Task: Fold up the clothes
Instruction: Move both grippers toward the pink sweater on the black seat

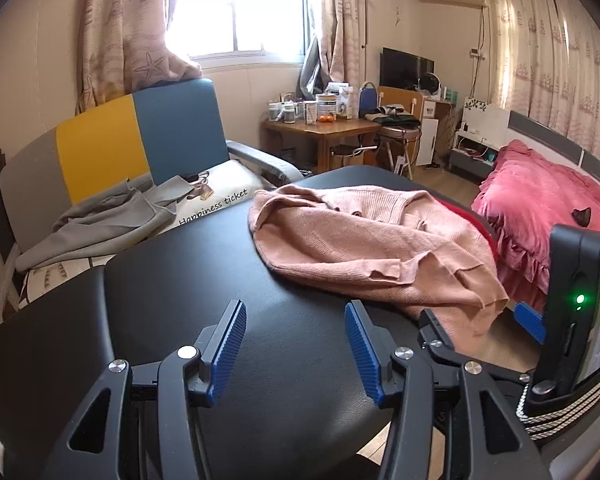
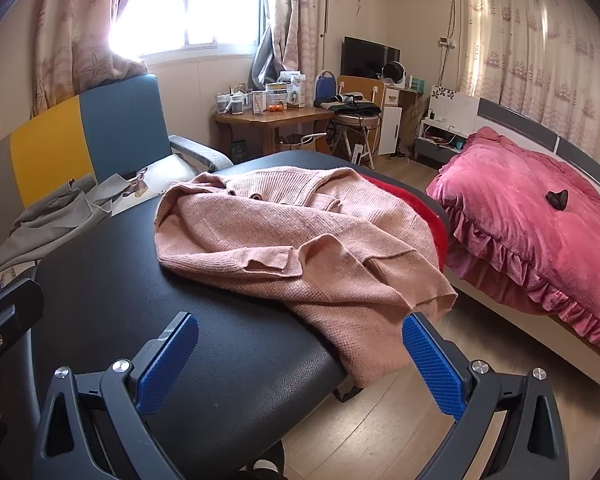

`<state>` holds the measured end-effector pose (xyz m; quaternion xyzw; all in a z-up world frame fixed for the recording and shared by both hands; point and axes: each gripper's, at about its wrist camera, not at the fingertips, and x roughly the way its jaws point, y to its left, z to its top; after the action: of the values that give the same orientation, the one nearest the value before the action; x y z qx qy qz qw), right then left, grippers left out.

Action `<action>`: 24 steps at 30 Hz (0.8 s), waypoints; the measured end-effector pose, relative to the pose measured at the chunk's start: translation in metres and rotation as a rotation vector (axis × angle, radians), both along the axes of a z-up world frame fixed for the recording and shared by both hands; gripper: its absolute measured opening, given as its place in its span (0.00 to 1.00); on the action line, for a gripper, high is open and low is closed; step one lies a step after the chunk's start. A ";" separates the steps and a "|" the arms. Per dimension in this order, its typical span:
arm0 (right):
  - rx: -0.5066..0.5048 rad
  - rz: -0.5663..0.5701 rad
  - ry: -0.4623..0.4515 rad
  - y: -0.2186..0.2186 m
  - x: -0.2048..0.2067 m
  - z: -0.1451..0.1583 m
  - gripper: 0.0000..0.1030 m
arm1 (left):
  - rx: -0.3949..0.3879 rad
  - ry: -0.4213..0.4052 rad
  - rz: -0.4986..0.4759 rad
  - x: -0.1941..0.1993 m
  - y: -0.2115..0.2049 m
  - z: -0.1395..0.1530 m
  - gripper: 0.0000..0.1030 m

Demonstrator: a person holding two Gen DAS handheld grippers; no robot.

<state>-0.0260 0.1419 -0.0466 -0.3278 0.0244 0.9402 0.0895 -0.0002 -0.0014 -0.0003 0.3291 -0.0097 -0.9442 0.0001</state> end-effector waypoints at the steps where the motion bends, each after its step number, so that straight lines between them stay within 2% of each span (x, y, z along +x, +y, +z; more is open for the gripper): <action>1: -0.003 0.005 0.000 -0.001 0.000 -0.001 1.00 | 0.005 -0.004 -0.001 0.000 -0.002 0.000 0.51; 3: -0.010 0.016 0.000 -0.002 0.000 -0.002 1.00 | 0.019 -0.024 -0.006 -0.001 -0.011 -0.005 0.51; 6: -0.049 0.059 0.010 -0.003 0.001 -0.005 1.00 | 0.090 -0.150 -0.005 -0.009 -0.041 -0.043 0.51; 8: -0.130 0.134 0.018 -0.002 0.000 -0.009 1.00 | 0.135 -0.248 0.003 -0.013 -0.060 -0.073 0.51; 9: -0.205 0.188 -0.004 0.001 -0.005 -0.014 1.00 | 0.156 -0.298 0.014 -0.015 -0.070 -0.091 0.51; 10: -0.294 0.238 -0.030 0.006 -0.009 -0.020 0.96 | 0.165 -0.322 0.027 -0.011 -0.081 -0.104 0.51; 11: -0.349 0.254 -0.038 0.013 -0.013 -0.025 0.83 | 0.168 -0.336 0.040 -0.006 -0.092 -0.116 0.51; 12: -0.394 0.262 -0.042 0.022 -0.016 -0.028 0.79 | 0.157 -0.347 0.056 0.000 -0.102 -0.126 0.51; 14: -0.484 0.277 -0.050 0.039 -0.022 -0.035 0.78 | 0.128 -0.365 0.088 0.012 -0.118 -0.144 0.51; 16: -0.428 0.274 -0.036 0.052 -0.030 -0.030 0.79 | 0.118 -0.393 0.125 0.021 -0.140 -0.160 0.51; 18: -0.339 0.273 -0.014 0.064 -0.040 -0.023 0.85 | 0.121 -0.427 0.156 0.020 -0.154 -0.172 0.51; 19: -0.288 0.272 -0.009 0.068 -0.047 -0.019 0.90 | 0.130 -0.410 0.159 0.025 -0.161 -0.173 0.51; 21: -0.217 0.294 -0.031 0.072 -0.065 -0.015 0.93 | 0.109 -0.402 0.179 0.031 -0.168 -0.173 0.52; 23: -0.186 0.322 -0.068 0.072 -0.082 -0.014 0.93 | 0.114 -0.393 0.179 0.035 -0.172 -0.173 0.57; 24: -0.187 0.334 -0.083 0.070 -0.092 -0.014 0.93 | 0.121 -0.387 0.176 0.039 -0.173 -0.173 0.63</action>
<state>-0.1181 0.2120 -0.0605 -0.3727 0.0529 0.9213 -0.0976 0.0385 -0.1743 -0.1736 0.5032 0.0758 -0.8587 0.0611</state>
